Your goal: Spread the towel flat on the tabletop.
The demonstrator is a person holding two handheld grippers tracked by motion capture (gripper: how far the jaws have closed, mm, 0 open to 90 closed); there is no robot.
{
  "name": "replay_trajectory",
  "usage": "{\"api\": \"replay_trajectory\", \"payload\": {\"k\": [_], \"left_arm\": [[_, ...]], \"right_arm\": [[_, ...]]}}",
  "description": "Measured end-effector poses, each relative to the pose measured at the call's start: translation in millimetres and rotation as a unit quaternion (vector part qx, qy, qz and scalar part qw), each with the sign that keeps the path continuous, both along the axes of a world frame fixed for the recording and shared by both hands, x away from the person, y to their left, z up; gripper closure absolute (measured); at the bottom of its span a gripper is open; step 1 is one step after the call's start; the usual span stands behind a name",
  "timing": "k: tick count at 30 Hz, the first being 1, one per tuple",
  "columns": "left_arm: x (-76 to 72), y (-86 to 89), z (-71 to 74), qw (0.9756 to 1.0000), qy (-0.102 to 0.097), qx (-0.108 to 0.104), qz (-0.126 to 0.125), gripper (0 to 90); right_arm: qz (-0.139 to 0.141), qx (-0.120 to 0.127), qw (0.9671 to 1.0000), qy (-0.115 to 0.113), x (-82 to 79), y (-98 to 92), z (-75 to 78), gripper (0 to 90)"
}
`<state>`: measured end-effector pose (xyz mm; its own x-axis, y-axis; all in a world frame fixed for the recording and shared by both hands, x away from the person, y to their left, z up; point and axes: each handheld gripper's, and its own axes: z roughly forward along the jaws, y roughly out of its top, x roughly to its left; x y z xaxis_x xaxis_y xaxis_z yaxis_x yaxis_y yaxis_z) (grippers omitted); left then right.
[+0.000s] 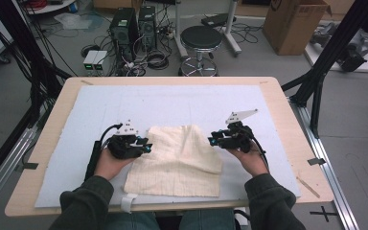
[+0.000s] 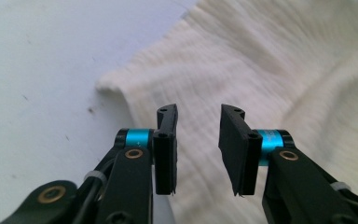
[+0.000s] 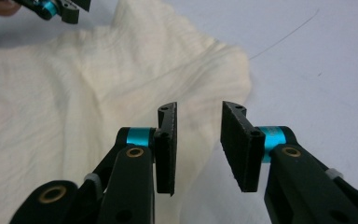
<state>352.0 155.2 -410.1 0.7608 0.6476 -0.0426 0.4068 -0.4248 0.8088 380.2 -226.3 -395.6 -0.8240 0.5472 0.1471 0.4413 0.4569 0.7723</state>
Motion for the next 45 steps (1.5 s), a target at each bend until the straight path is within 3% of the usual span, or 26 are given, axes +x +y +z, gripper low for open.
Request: {"api": "replay_trajectory", "payload": {"k": [2,5,9,11,14,16,23,26,29,32,34,37,40,42,45], "left_arm": [[9.2,-4.6,0.0,0.9998,-0.006,-0.007,0.018,64.4],[21.7,-12.0,-2.3,0.999,-0.014,-0.002,0.042,59.5],[34.3,-20.7,-10.6,0.9981,-0.001,0.016,0.06,52.3],[37.4,-22.9,-17.3,0.9979,0.017,0.036,0.051,58.3],[37.0,-24.2,-24.3,0.996,0.038,0.074,0.03,80.9],[34.5,-23.3,-21.9,0.9962,0.033,0.075,0.029,85.3],[11.0,-6.2,-4.9,0.9963,0.015,0.081,0.025,85.7],[-3.2,5.8,-1.6,0.9957,0.017,0.089,0.018,85.6],[-15.3,15.9,-5.4,0.9957,0.024,0.088,0.014,85.4],[-21.4,22.8,-10.7,0.9963,0.034,0.079,0.007,83.0],[-22.2,26.2,-10.6,0.9981,0.03,0.054,0.003,73.2],[-19.0,28.5,-5.6,0.9996,0.027,0.009,0.009,61.0],[-13.7,24.9,-2.3,0.9995,0.024,-0.017,0.011,57.7],[-10.2,19.6,-3.7,0.9996,0.025,-0.004,0.013,59.0],[-7.0,10.8,-12.0,0.9985,0.039,0.037,0.009,76.2]], "right_arm": [[-0.013,-0.002,0.9999,0.008,10.1,2.1,-5.2,66.2],[-0.016,-0.038,0.9984,0.039,21.5,9.6,-20.5,62.3],[-0.008,-0.06,0.9971,0.045,26.7,22.6,-32.2,62.5],[0.0,-0.059,0.997,0.05,28.0,25.3,-35.1,69.7],[0.021,-0.061,0.9961,0.061,27.5,28.2,-37.2,84.2],[0.019,-0.057,0.9969,0.052,26.3,27.3,-33.4,86.3],[0.01,-0.045,0.9989,0.005,16.1,30.4,-12.7,86.7],[0.028,-0.047,0.9985,-0.005,7.6,41.6,-9.9,86.5],[0.061,-0.076,0.9953,-0.001,-5.3,60.3,-16.5,86.2],[0.084,-0.081,0.9931,0.016,-14.1,70.9,-26.7,85.9],[0.097,-0.093,0.9908,0.017,-20.5,77.8,-34.3,85.1],[0.098,-0.088,0.9912,0.011,-24.8,78.9,-35.9,83.5],[0.102,-0.095,0.9903,-0.001,-28.4,80.3,-36.1,78.6],[0.108,-0.099,0.9892,-0.01,-30.3,81.5,-35.9,76.2],[0.112,-0.097,0.9889,-0.007,-31.5,81.5,-35.4,71.1]]}}
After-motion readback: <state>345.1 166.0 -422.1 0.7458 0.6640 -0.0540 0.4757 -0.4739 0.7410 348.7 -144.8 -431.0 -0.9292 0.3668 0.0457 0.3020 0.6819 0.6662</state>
